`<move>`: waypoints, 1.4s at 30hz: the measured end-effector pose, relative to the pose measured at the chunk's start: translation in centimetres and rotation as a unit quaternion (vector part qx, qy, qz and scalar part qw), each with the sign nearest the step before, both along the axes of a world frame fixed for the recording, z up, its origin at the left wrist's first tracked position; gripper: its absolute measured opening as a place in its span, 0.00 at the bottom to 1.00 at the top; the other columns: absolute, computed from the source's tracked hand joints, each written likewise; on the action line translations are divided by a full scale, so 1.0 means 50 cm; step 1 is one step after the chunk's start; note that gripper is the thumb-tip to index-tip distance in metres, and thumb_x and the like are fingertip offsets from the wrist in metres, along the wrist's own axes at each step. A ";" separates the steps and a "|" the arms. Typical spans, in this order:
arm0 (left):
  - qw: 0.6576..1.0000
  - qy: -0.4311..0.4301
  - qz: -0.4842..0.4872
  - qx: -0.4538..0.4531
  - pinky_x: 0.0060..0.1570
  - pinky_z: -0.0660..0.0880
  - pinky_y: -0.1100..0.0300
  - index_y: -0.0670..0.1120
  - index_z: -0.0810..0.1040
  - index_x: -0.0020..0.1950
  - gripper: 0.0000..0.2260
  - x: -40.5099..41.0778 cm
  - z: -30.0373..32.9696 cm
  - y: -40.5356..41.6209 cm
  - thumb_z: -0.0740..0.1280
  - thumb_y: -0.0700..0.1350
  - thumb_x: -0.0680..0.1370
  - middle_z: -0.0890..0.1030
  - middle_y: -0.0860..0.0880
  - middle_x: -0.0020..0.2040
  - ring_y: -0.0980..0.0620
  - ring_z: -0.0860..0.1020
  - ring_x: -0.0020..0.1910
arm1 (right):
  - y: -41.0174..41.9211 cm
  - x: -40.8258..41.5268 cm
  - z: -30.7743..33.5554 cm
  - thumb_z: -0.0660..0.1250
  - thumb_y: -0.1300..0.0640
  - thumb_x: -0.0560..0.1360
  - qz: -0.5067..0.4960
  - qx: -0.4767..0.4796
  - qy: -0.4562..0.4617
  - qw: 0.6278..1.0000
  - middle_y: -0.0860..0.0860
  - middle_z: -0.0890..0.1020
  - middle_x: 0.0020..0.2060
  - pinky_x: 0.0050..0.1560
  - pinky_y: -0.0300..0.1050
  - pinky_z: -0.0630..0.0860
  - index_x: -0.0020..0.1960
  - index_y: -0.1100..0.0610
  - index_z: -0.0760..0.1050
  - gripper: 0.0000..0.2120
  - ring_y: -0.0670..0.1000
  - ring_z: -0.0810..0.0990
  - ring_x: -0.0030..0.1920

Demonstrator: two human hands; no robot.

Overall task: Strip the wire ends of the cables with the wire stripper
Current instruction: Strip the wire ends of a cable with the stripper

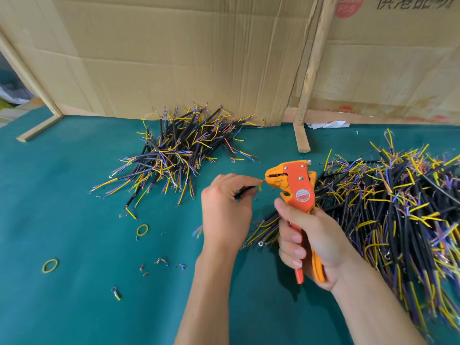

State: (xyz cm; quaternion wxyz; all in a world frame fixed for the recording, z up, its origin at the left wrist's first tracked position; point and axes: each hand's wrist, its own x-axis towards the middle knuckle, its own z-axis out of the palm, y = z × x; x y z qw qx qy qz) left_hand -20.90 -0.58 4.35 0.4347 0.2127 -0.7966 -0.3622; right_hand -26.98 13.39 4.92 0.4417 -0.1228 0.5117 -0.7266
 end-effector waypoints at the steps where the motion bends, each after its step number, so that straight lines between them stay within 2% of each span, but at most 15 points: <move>1: 1.000 -0.004 -0.009 0.025 0.46 0.74 0.68 0.50 0.87 0.47 0.12 -0.004 0.002 0.007 0.73 0.33 0.72 0.83 0.59 0.40 0.59 0.80 0.42 | -0.003 -0.001 0.000 0.74 0.48 0.70 -0.025 -0.014 -0.004 1.000 0.52 0.61 0.22 0.20 0.39 0.61 0.29 0.55 0.64 0.22 0.49 0.60 0.18; 3: 0.990 -0.027 -0.093 0.105 0.53 0.76 0.66 0.49 0.85 0.53 0.15 -0.011 0.008 0.020 0.69 0.31 0.74 0.86 0.56 0.47 0.61 0.82 0.47 | -0.004 -0.008 0.002 0.74 0.50 0.70 -0.083 -0.062 -0.035 0.994 0.51 0.64 0.23 0.19 0.41 0.64 0.31 0.54 0.69 0.17 0.48 0.63 0.19; 7: 0.896 -0.050 -0.337 0.284 0.60 0.74 0.66 0.41 0.79 0.64 0.19 -0.018 0.022 0.049 0.61 0.26 0.77 0.83 0.50 0.59 0.59 0.80 0.60 | 0.016 -0.036 0.000 0.73 0.56 0.71 -0.137 -0.189 -0.104 0.967 0.53 0.75 0.33 0.35 0.44 0.79 0.38 0.56 0.79 0.06 0.51 0.76 0.32; 9: 0.921 -0.030 -0.270 0.279 0.56 0.75 0.66 0.44 0.82 0.60 0.16 -0.008 0.032 0.038 0.65 0.29 0.77 0.83 0.54 0.58 0.62 0.81 0.56 | 0.025 -0.043 -0.005 0.78 0.56 0.67 -0.110 -0.223 -0.102 0.963 0.54 0.77 0.37 0.42 0.47 0.81 0.41 0.57 0.80 0.09 0.53 0.79 0.37; 11: 0.974 -0.028 -0.026 0.221 0.52 0.75 0.59 0.48 0.85 0.53 0.13 0.010 0.027 -0.001 0.67 0.34 0.76 0.83 0.54 0.53 0.58 0.82 0.48 | 0.025 -0.041 -0.009 0.83 0.57 0.62 -0.077 -0.230 -0.102 0.965 0.55 0.78 0.40 0.45 0.50 0.81 0.45 0.58 0.80 0.16 0.56 0.80 0.39; 13: 0.962 -0.103 0.213 0.135 0.63 0.68 0.56 0.49 0.85 0.55 0.13 0.045 0.012 -0.055 0.66 0.38 0.74 0.81 0.48 0.54 0.47 0.78 0.55 | 0.014 -0.031 -0.013 0.84 0.57 0.60 -0.042 -0.218 -0.106 0.969 0.57 0.79 0.41 0.46 0.53 0.81 0.48 0.59 0.80 0.20 0.58 0.81 0.40; 14: 0.946 -0.159 0.256 0.116 0.64 0.62 0.58 0.49 0.84 0.56 0.14 0.060 0.001 -0.077 0.66 0.38 0.74 0.80 0.45 0.57 0.43 0.76 0.59 | 0.007 -0.025 -0.015 0.85 0.58 0.59 -0.029 -0.207 -0.105 0.972 0.58 0.79 0.41 0.46 0.54 0.81 0.49 0.59 0.80 0.22 0.59 0.81 0.41; 16: 0.935 -0.232 0.245 0.110 0.63 0.58 0.59 0.49 0.84 0.58 0.15 0.071 -0.018 -0.098 0.65 0.39 0.75 0.80 0.45 0.61 0.43 0.72 0.64 | -0.003 -0.013 -0.017 0.85 0.58 0.58 -0.009 -0.185 -0.102 0.977 0.60 0.79 0.42 0.45 0.55 0.81 0.50 0.60 0.80 0.24 0.60 0.81 0.41; 18: 0.938 -0.241 0.223 0.113 0.62 0.64 0.55 0.49 0.84 0.57 0.14 0.068 -0.024 -0.091 0.65 0.39 0.75 0.82 0.46 0.60 0.41 0.70 0.64 | -0.009 -0.002 -0.017 0.85 0.58 0.58 0.011 -0.169 -0.098 0.981 0.60 0.79 0.42 0.44 0.55 0.81 0.50 0.60 0.79 0.25 0.60 0.80 0.40; 21: 0.943 -0.242 0.206 0.103 0.54 0.70 0.51 0.42 0.84 0.50 0.10 0.058 -0.019 -0.082 0.64 0.36 0.73 0.83 0.43 0.48 0.38 0.70 0.55 | -0.011 0.006 -0.015 0.85 0.58 0.58 0.022 -0.157 -0.086 0.984 0.61 0.78 0.42 0.44 0.56 0.81 0.53 0.60 0.77 0.27 0.61 0.79 0.41; 24: 0.944 -0.251 0.194 0.089 0.46 0.73 0.46 0.37 0.78 0.40 0.04 0.054 -0.018 -0.086 0.64 0.35 0.70 0.74 0.39 0.35 0.36 0.70 0.45 | -0.011 0.006 -0.012 0.85 0.59 0.59 0.016 -0.148 -0.089 0.985 0.61 0.78 0.42 0.44 0.56 0.81 0.53 0.61 0.77 0.27 0.61 0.79 0.40; 28: 0.946 -0.190 0.196 0.174 0.50 0.75 0.54 0.45 0.86 0.50 0.11 0.052 -0.006 -0.079 0.66 0.36 0.73 0.79 0.45 0.36 0.40 0.76 0.48 | -0.008 0.004 -0.010 0.77 0.61 0.66 0.008 -0.151 -0.107 0.983 0.62 0.78 0.43 0.44 0.56 0.81 0.54 0.61 0.76 0.19 0.61 0.79 0.40; 34: 0.947 -0.063 0.063 0.310 0.40 0.74 0.67 0.52 0.87 0.45 0.07 0.026 0.001 -0.045 0.75 0.40 0.71 0.86 0.55 0.39 0.62 0.82 0.38 | 0.004 -0.007 -0.003 0.83 0.58 0.61 0.017 -0.179 -0.157 0.971 0.63 0.81 0.48 0.45 0.57 0.81 0.54 0.64 0.81 0.25 0.61 0.80 0.40; 38: 0.942 -0.062 -0.088 0.318 0.42 0.75 0.71 0.48 0.88 0.46 0.08 0.016 0.008 -0.019 0.75 0.36 0.71 0.87 0.53 0.43 0.59 0.84 0.44 | 0.017 -0.021 0.001 0.78 0.58 0.67 -0.013 -0.160 -0.136 0.978 0.69 0.79 0.63 0.45 0.57 0.81 0.61 0.66 0.79 0.25 0.61 0.80 0.41; 42: 0.922 -0.082 -0.216 0.311 0.44 0.78 0.65 0.45 0.87 0.45 0.10 0.016 0.019 -0.004 0.72 0.31 0.70 0.86 0.48 0.43 0.53 0.84 0.42 | 0.028 -0.033 0.000 0.80 0.56 0.65 -0.008 -0.157 -0.125 0.980 0.68 0.78 0.65 0.44 0.56 0.81 0.65 0.68 0.78 0.31 0.60 0.79 0.41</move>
